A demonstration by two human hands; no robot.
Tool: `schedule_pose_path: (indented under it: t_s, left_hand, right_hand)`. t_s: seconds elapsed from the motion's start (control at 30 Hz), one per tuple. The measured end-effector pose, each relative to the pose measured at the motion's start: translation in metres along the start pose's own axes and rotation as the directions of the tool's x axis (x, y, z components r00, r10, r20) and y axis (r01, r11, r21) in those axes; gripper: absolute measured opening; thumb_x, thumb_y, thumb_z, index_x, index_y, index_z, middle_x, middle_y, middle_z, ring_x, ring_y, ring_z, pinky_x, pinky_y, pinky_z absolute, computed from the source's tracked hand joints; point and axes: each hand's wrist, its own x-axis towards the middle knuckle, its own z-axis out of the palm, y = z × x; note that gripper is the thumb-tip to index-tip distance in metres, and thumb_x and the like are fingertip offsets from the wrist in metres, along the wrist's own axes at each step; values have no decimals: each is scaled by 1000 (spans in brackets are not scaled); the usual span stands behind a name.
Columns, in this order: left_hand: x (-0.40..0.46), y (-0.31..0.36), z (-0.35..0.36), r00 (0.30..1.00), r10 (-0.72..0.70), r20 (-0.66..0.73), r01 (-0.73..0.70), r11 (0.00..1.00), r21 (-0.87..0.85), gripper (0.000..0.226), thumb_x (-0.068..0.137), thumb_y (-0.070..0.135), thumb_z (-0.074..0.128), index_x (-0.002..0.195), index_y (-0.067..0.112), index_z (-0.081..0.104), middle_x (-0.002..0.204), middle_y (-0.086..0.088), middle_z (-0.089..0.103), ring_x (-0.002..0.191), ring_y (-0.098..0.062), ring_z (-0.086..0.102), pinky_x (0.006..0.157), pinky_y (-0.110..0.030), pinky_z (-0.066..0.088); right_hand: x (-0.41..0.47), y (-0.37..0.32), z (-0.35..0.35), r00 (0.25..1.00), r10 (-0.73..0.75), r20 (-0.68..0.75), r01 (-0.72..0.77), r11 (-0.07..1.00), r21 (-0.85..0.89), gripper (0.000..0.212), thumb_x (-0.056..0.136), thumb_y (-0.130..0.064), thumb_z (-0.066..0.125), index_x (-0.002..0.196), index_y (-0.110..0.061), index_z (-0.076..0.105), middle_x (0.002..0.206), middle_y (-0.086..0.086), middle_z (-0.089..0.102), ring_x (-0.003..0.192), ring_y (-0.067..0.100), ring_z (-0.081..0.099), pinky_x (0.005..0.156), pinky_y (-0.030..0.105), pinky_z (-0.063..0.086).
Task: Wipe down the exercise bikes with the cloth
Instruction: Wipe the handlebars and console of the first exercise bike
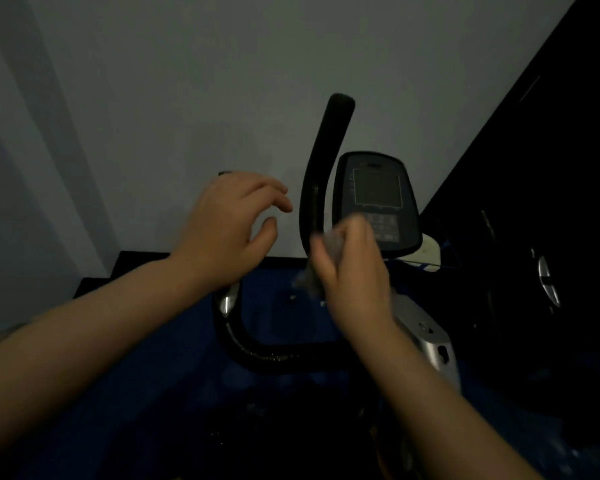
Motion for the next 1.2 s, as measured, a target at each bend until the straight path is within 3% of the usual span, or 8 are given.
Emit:
schedule_pose_path:
  t_s: [0.1, 0.23, 0.47, 0.6, 0.7, 0.87, 1.0, 1.2]
  left_hand:
    - [18, -18, -2, 999, 43, 33, -47, 990, 133, 21, 79, 15, 55, 96, 14, 68, 113, -5, 65, 105, -26, 57, 91, -38, 36]
    - [33, -24, -2, 982, 6, 186, -33, 989, 141, 32, 83, 30, 45, 102, 15, 66, 111, -4, 66, 101, -26, 60, 84, -37, 44]
    - [27, -24, 10, 998, -48, 32, 40, 974, 224, 25, 79, 27, 46, 82, 17, 69, 75, -1, 69, 68, -28, 62, 59, -32, 46]
    - [26, -22, 13, 997, -56, -46, 63, 984, 168, 18, 78, 20, 52, 82, 18, 70, 73, 1, 68, 66, -24, 61, 58, -27, 39]
    - [25, -23, 11, 996, -60, -59, 68, 986, 150, 15, 78, 16, 56, 84, 18, 69, 72, 1, 66, 66, -23, 59, 58, -25, 34]
    - [24, -25, 13, 997, -63, -53, 68, 994, 91, 16, 80, 18, 52, 84, 19, 68, 76, 2, 67, 70, -22, 61, 60, -33, 46]
    - [26, -27, 13, 998, -44, -41, 48, 995, 83, 15, 81, 15, 54, 85, 17, 68, 75, 1, 66, 69, -20, 60, 61, -30, 42]
    - [25, -25, 13, 995, -82, -62, 83, 996, 16, 14, 79, 12, 55, 81, 18, 68, 72, 4, 64, 67, -17, 59, 58, -32, 44]
  right_hand:
    - [-29, 11, -9, 993, -107, 38, 111, 989, -98, 27, 85, -28, 62, 80, -23, 36, 81, -7, 41, 74, 11, 41, 58, 23, 28]
    - [31, -11, 8, 999, 6, 38, -7, 1000, 24, 23, 91, -33, 55, 82, -21, 38, 86, -2, 47, 78, 13, 47, 57, 25, 30]
    - [-7, 3, -7, 999, 40, -2, -40, 998, 45, 25, 88, -36, 55, 77, -24, 36, 73, -6, 47, 65, 5, 47, 53, 16, 33]
    - [64, -19, 12, 985, 174, -2, -172, 975, 142, 24, 94, -35, 51, 86, -15, 43, 83, 3, 56, 71, 13, 51, 57, 30, 34]
    - [51, -15, 10, 972, 234, 1, -226, 940, 254, 23, 94, -37, 51, 88, -17, 42, 83, 1, 56, 72, 12, 53, 61, 28, 36]
    - [22, -6, -2, 990, 136, 22, -137, 987, 81, 24, 92, -37, 53, 84, -18, 40, 77, -1, 54, 68, 9, 52, 53, 25, 35]
    - [79, -21, 17, 983, 161, -84, -138, 964, 228, 23, 92, -34, 56, 88, -16, 42, 86, 3, 55, 75, 11, 52, 59, 25, 36]
    - [13, 1, -6, 991, 113, 74, -126, 971, 205, 21, 89, -34, 57, 84, -21, 41, 76, -3, 51, 64, 4, 50, 53, 17, 37]
